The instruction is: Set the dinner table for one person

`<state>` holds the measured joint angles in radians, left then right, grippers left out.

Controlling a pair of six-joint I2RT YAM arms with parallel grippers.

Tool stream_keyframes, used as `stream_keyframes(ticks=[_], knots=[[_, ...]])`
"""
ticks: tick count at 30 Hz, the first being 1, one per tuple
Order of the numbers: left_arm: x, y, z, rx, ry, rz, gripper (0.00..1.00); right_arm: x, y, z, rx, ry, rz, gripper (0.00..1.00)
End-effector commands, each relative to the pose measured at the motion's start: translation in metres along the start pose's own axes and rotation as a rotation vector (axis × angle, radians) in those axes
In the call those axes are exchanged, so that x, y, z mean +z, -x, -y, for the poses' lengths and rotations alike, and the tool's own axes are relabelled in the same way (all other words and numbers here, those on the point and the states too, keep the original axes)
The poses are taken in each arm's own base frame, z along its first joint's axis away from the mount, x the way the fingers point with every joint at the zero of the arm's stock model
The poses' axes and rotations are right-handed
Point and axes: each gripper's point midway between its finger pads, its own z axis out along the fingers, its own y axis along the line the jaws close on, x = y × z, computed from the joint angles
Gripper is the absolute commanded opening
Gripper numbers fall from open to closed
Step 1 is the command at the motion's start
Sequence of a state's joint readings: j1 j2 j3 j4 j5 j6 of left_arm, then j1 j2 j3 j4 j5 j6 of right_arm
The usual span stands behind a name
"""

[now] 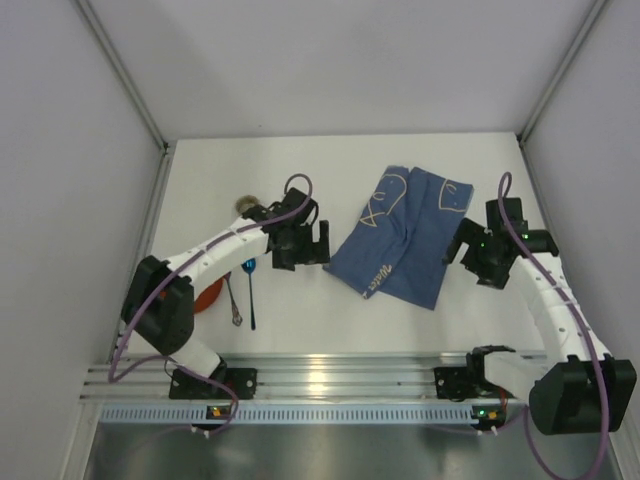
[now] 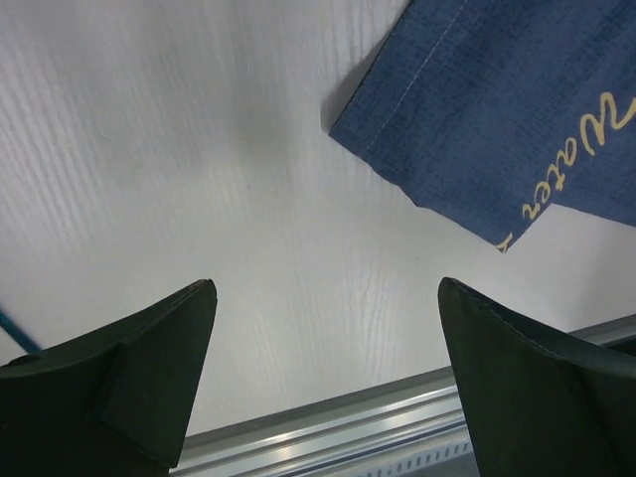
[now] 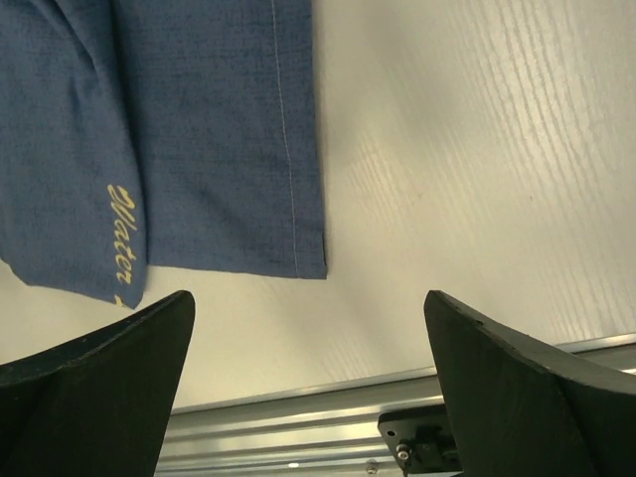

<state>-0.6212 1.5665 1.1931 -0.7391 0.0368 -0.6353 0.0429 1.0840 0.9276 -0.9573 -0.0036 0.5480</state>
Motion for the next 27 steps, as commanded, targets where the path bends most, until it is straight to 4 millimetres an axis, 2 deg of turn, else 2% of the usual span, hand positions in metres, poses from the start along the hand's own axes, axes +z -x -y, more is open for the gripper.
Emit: stream_keyframes(ticks=[1,2,4,7,10,14,16,17,18,21,22,25,27], knots=[[0.024,0.011,0.019,-0.051,-0.074,0.03,0.99,0.0,-0.017,-0.005,-0.03,0.065,-0.049,1.0],[0.03,0.012,0.025,-0.053,-0.101,0.028,0.99,0.005,-0.025,-0.003,-0.025,0.068,-0.065,0.99],[0.043,0.012,0.026,-0.054,-0.096,0.01,0.98,0.009,-0.029,-0.009,-0.02,0.117,-0.068,0.98],[0.058,0.014,0.03,-0.052,-0.107,-0.004,0.98,0.021,-0.045,-0.01,-0.009,0.148,-0.116,0.95],[0.076,0.013,0.034,-0.049,-0.12,-0.027,0.97,0.032,-0.054,-0.008,-0.006,0.153,-0.142,0.92],[0.095,0.011,0.034,-0.043,-0.111,-0.059,0.96,0.045,-0.057,-0.008,-0.004,0.152,-0.162,0.87],[0.102,0.011,0.035,-0.03,-0.115,-0.074,0.92,0.052,-0.056,-0.012,0.004,0.16,-0.171,0.83],[0.103,0.012,0.035,-0.022,-0.116,-0.076,0.88,0.055,-0.056,-0.012,0.008,0.16,-0.177,0.81],[0.107,0.013,0.036,-0.004,-0.118,-0.079,0.71,0.06,-0.058,-0.012,0.019,0.153,-0.196,0.79],[0.108,0.016,0.038,0.013,-0.128,-0.092,0.47,0.074,-0.06,-0.013,0.03,0.141,-0.226,0.73],[0.109,0.016,0.036,0.016,-0.126,-0.097,0.34,0.078,-0.059,-0.015,0.034,0.149,-0.229,0.71],[0.108,0.018,0.038,0.026,-0.146,-0.099,0.2,0.093,-0.066,-0.016,0.046,0.139,-0.267,0.67],[0.107,0.018,0.041,0.033,-0.162,-0.104,0.15,0.102,-0.076,-0.02,0.039,0.127,-0.306,0.66]])
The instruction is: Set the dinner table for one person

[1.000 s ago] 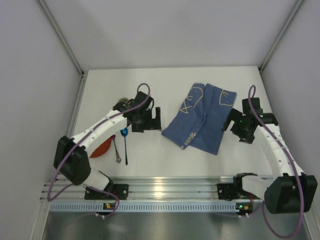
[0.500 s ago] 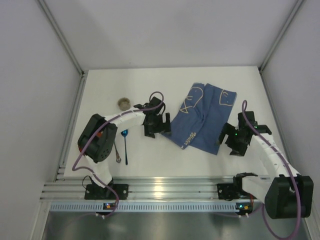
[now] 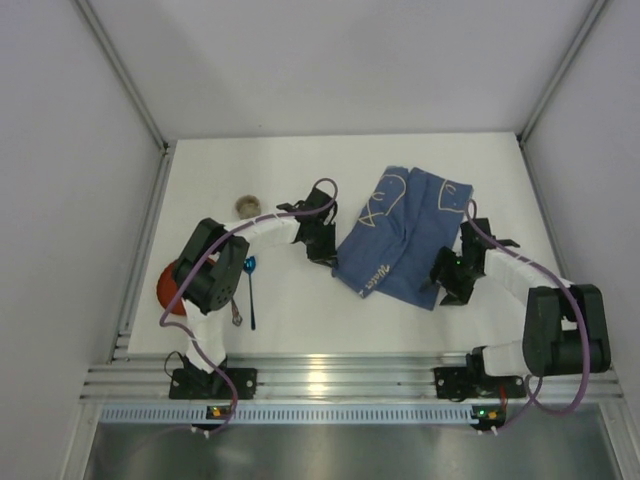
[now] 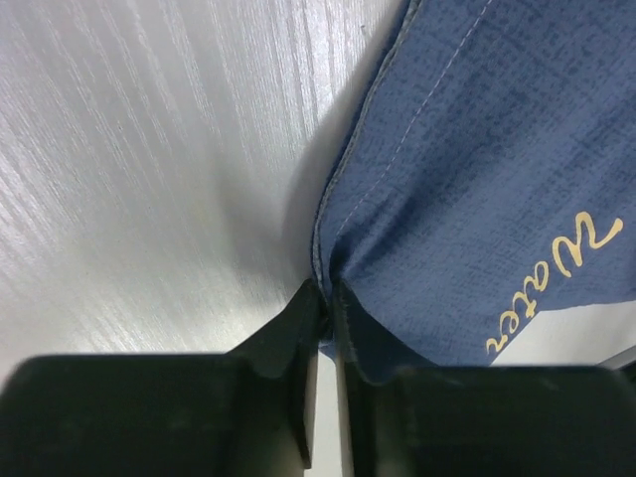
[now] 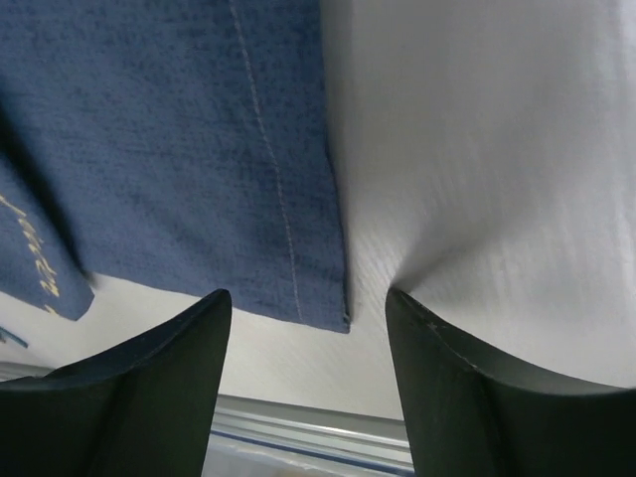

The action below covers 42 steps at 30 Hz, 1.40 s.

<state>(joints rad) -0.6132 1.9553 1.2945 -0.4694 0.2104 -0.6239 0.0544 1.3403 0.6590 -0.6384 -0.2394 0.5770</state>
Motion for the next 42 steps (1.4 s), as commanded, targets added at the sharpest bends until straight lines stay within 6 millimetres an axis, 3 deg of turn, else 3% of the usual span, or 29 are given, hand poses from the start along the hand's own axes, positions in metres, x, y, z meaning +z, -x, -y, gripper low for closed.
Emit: stream_keyframes(ticks=[1,6,7,9,10,12,17,20,23,24,25,28,30,36,39,42], knots=[[-0.002,0.009,0.006,0.035,-0.038,0.009,0.08,0.019,0.002,-0.016,-0.016,0.037,-0.002,0.64],[-0.003,0.01,0.006,0.031,-0.059,-0.004,0.0,0.041,-0.014,-0.026,-0.039,0.016,-0.067,0.49],[-0.005,0.012,0.006,0.028,-0.063,0.0,0.0,0.042,-0.016,-0.027,-0.042,0.02,-0.068,0.38],[-0.007,0.014,0.005,0.018,-0.072,0.002,0.0,0.046,-0.019,-0.026,-0.04,0.013,-0.075,0.26],[-0.01,0.017,0.004,0.009,-0.08,0.004,0.0,0.046,-0.019,-0.023,-0.038,0.003,-0.072,0.13],[-0.016,0.022,0.005,-0.015,-0.096,0.012,0.0,0.044,-0.013,-0.016,-0.048,-0.021,-0.044,0.01],[-0.043,0.04,-0.003,-0.091,-0.115,0.055,0.0,0.022,0.0,0.009,-0.036,-0.061,0.004,0.0],[-0.069,0.053,-0.005,-0.106,-0.102,0.121,0.0,-0.003,0.017,0.032,0.016,-0.083,0.059,0.0],[-0.102,0.062,-0.011,-0.153,-0.084,0.18,0.0,-0.031,0.032,0.027,0.092,-0.016,0.114,0.0],[-0.117,0.063,-0.019,-0.173,-0.042,0.215,0.0,-0.042,0.032,0.03,0.145,-0.01,0.099,0.0],[-0.125,0.066,-0.028,-0.202,-0.01,0.239,0.0,-0.055,0.044,0.024,0.158,0.011,0.133,0.0],[-0.152,0.06,-0.055,-0.309,0.112,0.291,0.0,-0.085,0.063,0.025,0.222,0.001,0.188,0.0],[-0.164,0.049,-0.061,-0.372,0.129,0.315,0.0,-0.095,0.065,0.035,0.272,-0.061,0.181,0.0],[-0.165,-0.007,-0.077,-0.534,0.13,0.297,0.0,-0.091,0.061,0.026,0.368,0.003,0.152,0.0],[-0.162,-0.01,-0.077,-0.54,0.114,0.308,0.0,-0.094,0.072,0.018,0.381,0.031,0.158,0.0],[-0.163,0.003,-0.071,-0.525,0.125,0.298,0.0,-0.1,0.096,0.006,0.386,0.063,0.174,0.0]])
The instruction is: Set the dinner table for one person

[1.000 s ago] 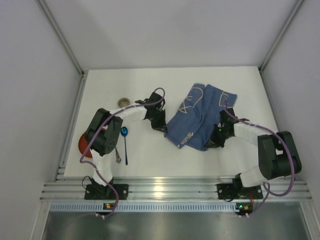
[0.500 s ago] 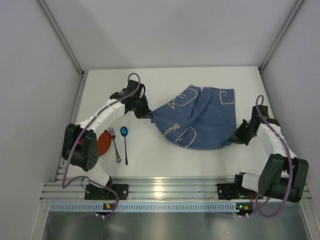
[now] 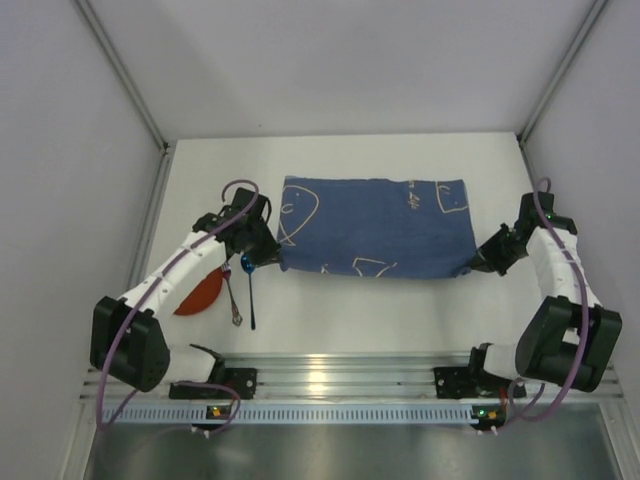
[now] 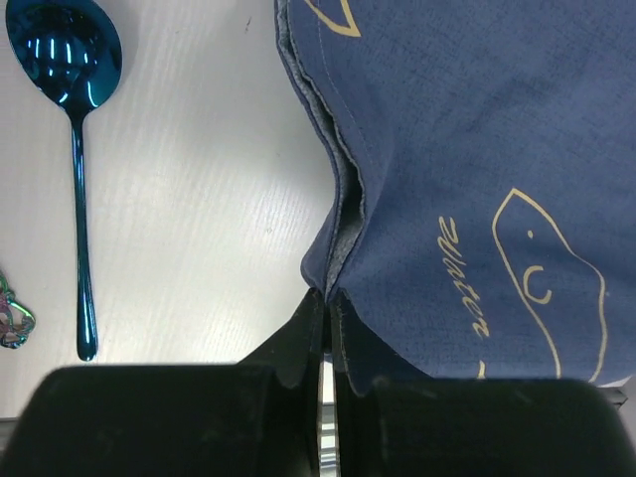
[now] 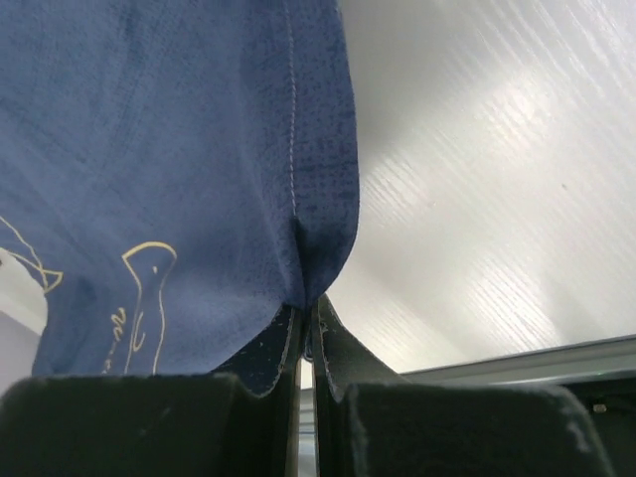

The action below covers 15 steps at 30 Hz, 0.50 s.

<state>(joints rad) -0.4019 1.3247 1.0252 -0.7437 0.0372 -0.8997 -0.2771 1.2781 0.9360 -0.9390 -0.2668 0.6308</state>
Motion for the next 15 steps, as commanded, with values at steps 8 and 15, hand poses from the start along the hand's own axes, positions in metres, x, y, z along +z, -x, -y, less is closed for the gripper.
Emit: stream_keyframes(ticks=[8,15], knots=[[0.025,0.09,0.08,-0.034,-0.047,0.129,0.0,-0.005,0.107,-0.099,0.006,0.116,-0.034,0.0],[0.008,0.098,0.104,0.017,-0.089,0.066,0.0,-0.036,0.077,-0.084,-0.049,0.111,-0.027,0.0]])
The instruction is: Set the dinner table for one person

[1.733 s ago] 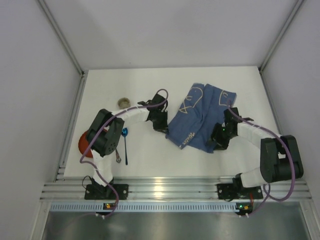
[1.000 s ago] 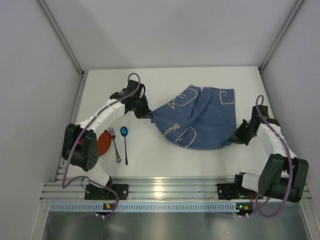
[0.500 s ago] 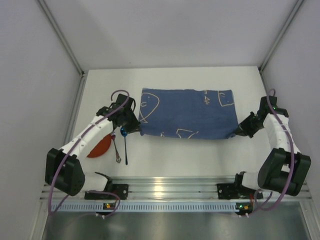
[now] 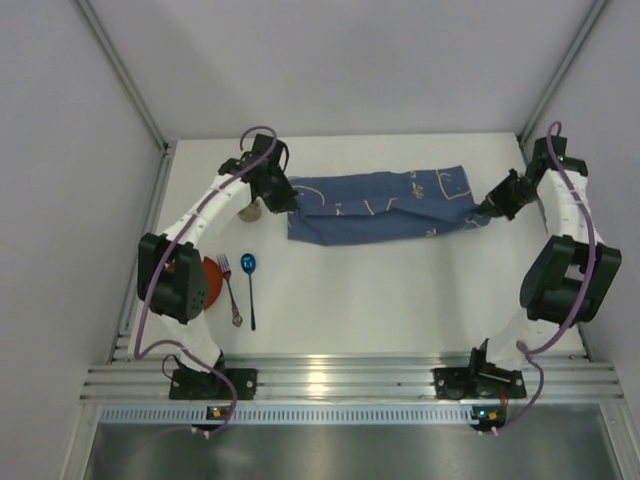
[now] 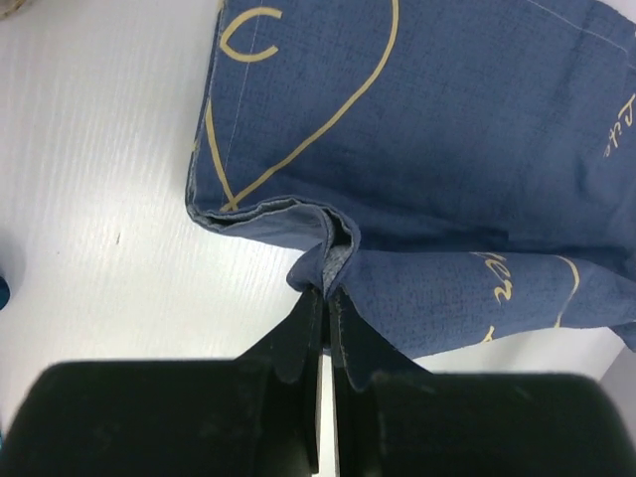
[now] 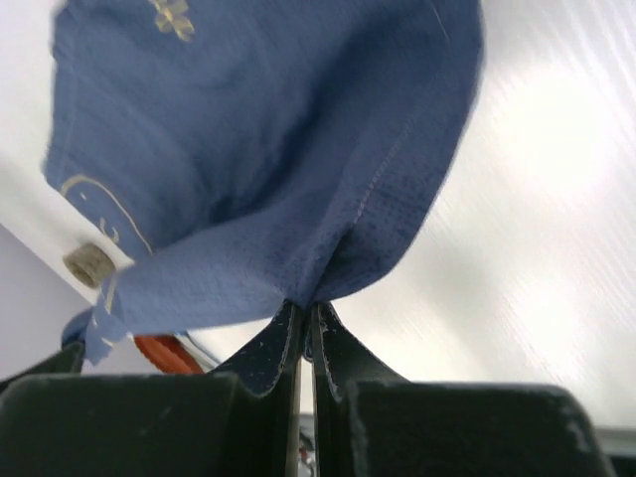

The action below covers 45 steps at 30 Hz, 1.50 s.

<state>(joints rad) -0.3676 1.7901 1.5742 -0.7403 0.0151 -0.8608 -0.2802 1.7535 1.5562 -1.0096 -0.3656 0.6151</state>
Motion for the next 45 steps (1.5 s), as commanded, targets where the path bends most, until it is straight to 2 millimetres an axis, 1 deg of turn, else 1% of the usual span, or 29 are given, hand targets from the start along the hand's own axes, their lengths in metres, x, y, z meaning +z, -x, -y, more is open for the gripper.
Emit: stream_keyframes(ticks=[1,2,3,4,5,6,7,8,9,10,11,12,13,14,15,16,20,24,26,27,30,32,33,35,36,37,40,44,45], knots=[[-0.038,-0.011,0.002,0.002,-0.034,-0.038,0.0,-0.033,-0.048,0.019,-0.004,-0.016,-0.038,0.0],[-0.059,-0.012,0.002,0.004,-0.064,-0.011,0.0,-0.048,-0.062,0.017,-0.007,0.017,0.002,0.0],[-0.067,-0.018,-0.002,0.006,-0.073,-0.012,0.0,-0.036,-0.088,0.038,0.028,-0.014,-0.053,0.0],[-0.073,-0.024,-0.008,0.008,-0.078,-0.011,0.0,-0.036,-0.102,0.047,0.044,-0.019,-0.067,0.0],[-0.08,-0.04,-0.023,0.009,-0.072,-0.031,0.0,-0.041,-0.117,0.052,0.047,-0.004,-0.06,0.0],[-0.082,-0.049,-0.032,0.011,-0.064,-0.043,0.0,-0.029,-0.142,0.072,0.079,-0.036,-0.131,0.0],[-0.075,-0.068,-0.054,0.013,-0.02,-0.085,0.0,-0.027,-0.155,0.081,0.09,-0.044,-0.156,0.06],[-0.084,-0.075,-0.061,0.018,-0.032,-0.085,0.0,-0.028,-0.167,0.087,0.087,-0.036,-0.155,0.14],[-0.083,-0.085,-0.071,0.019,-0.016,-0.104,0.0,-0.02,-0.185,0.104,0.108,-0.065,-0.196,0.27],[-0.083,-0.101,-0.089,0.015,0.011,-0.131,0.0,-0.018,-0.19,0.111,0.11,-0.072,-0.195,0.59],[-0.082,-0.11,-0.098,0.009,0.026,-0.15,0.04,-0.019,-0.195,0.116,0.11,-0.077,-0.181,0.75],[-0.085,-0.121,-0.103,0.003,0.02,-0.182,0.14,-0.014,-0.2,0.127,0.118,-0.109,-0.183,0.9],[-0.081,-0.137,-0.118,-0.016,0.049,-0.219,0.4,-0.013,-0.201,0.13,0.118,-0.114,-0.177,0.99],[-0.088,-0.143,-0.121,-0.029,0.033,-0.22,0.56,-0.012,-0.2,0.133,0.124,-0.121,-0.175,1.0],[-0.091,-0.15,-0.125,-0.04,0.029,-0.238,0.67,-0.012,-0.198,0.134,0.123,-0.119,-0.175,1.0],[-0.095,-0.156,-0.129,-0.052,0.018,-0.241,0.98,-0.012,-0.195,0.135,0.12,-0.121,-0.176,1.0],[-0.106,-0.157,-0.127,-0.063,-0.013,-0.227,0.98,-0.019,-0.172,0.124,0.076,-0.108,-0.107,1.0],[-0.107,-0.146,-0.117,-0.044,-0.03,-0.205,0.98,-0.023,-0.152,0.096,0.049,-0.01,-0.075,1.0],[-0.104,-0.139,-0.106,-0.034,-0.045,-0.2,0.98,-0.017,-0.141,0.084,0.032,0.037,-0.076,1.0],[-0.104,-0.138,-0.102,-0.026,-0.049,-0.198,0.98,-0.017,-0.138,0.074,0.026,0.076,-0.088,1.0],[-0.1,-0.129,-0.084,0.003,-0.095,-0.156,0.98,-0.005,-0.127,0.054,-0.014,0.131,-0.102,0.88],[-0.089,-0.124,-0.081,0.031,-0.101,-0.132,0.98,0.01,-0.12,0.054,-0.034,0.103,-0.111,0.67],[-0.083,-0.125,-0.082,0.041,-0.093,-0.133,0.98,0.015,-0.116,0.054,-0.042,0.091,-0.107,0.47],[-0.062,-0.129,-0.092,0.07,-0.043,-0.162,0.96,0.036,-0.113,0.058,-0.039,0.065,-0.142,0.22],[-0.053,-0.128,-0.092,0.079,-0.039,-0.164,0.96,0.043,-0.111,0.059,-0.044,0.05,-0.15,0.05],[-0.039,-0.134,-0.099,0.09,-0.003,-0.193,0.94,0.058,-0.112,0.066,-0.036,0.013,-0.19,0.0],[-0.015,-0.142,-0.107,0.099,0.037,-0.239,0.92,0.081,-0.108,0.07,-0.061,-0.053,-0.228,0.0],[-0.003,-0.151,-0.114,0.09,0.06,-0.27,0.91,0.104,-0.1,0.069,-0.097,-0.12,-0.242,0.0],[-0.002,-0.153,-0.116,0.087,0.061,-0.278,0.91,0.107,-0.093,0.064,-0.109,-0.128,-0.225,0.0]])
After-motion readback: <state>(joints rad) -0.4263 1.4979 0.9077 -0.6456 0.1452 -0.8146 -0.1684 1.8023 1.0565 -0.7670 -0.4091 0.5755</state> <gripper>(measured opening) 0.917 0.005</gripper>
